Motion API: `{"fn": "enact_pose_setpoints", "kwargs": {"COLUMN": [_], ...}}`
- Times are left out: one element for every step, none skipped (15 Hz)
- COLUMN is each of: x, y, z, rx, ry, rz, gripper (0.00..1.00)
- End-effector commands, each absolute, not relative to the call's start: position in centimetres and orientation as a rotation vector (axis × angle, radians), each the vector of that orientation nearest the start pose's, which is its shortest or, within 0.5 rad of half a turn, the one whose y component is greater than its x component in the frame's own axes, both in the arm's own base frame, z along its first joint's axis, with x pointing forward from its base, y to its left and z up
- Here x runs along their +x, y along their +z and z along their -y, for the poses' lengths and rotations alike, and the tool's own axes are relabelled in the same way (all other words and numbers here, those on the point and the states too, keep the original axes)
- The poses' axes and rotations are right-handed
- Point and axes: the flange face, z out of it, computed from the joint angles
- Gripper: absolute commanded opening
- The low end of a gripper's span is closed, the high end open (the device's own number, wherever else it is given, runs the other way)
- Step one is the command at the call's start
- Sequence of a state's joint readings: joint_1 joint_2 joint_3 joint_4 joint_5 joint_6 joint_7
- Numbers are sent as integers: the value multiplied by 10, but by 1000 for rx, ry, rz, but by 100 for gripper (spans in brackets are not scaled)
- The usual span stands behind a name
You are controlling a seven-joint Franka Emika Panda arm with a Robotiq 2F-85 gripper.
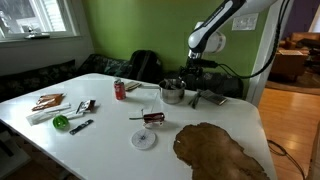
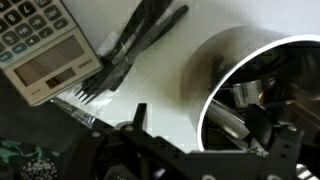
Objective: Pick up the silver pot and put it on the brown bowl
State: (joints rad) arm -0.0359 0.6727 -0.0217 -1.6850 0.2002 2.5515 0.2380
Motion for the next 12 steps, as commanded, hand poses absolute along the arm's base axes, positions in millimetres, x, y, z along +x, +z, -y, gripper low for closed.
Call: {"fn": "enact_pose_setpoints", "kwargs": {"x": [706,708,709,711,713,715,717,719,721,723,725,726], "y": [207,203,198,194,189,186,182,180,178,177,176,176], "z": [44,45,46,47,48,48,48,48,48,48,47,46], "rx": [-2924,-2917,-2909,-2904,-2900,-2901,-2900,-2897,-2896,-2895,-2898,-2901], "ry": [-184,-167,-146,-133,-117,-110,-105,-102,-99,-98,-103,-104], "rz": [-774,-795,-811,-820,-821,-826,-832,-838,-840,-839,-837,-834], "gripper": [100,99,85,83,75,71,65,55,44,31,23,16]}}
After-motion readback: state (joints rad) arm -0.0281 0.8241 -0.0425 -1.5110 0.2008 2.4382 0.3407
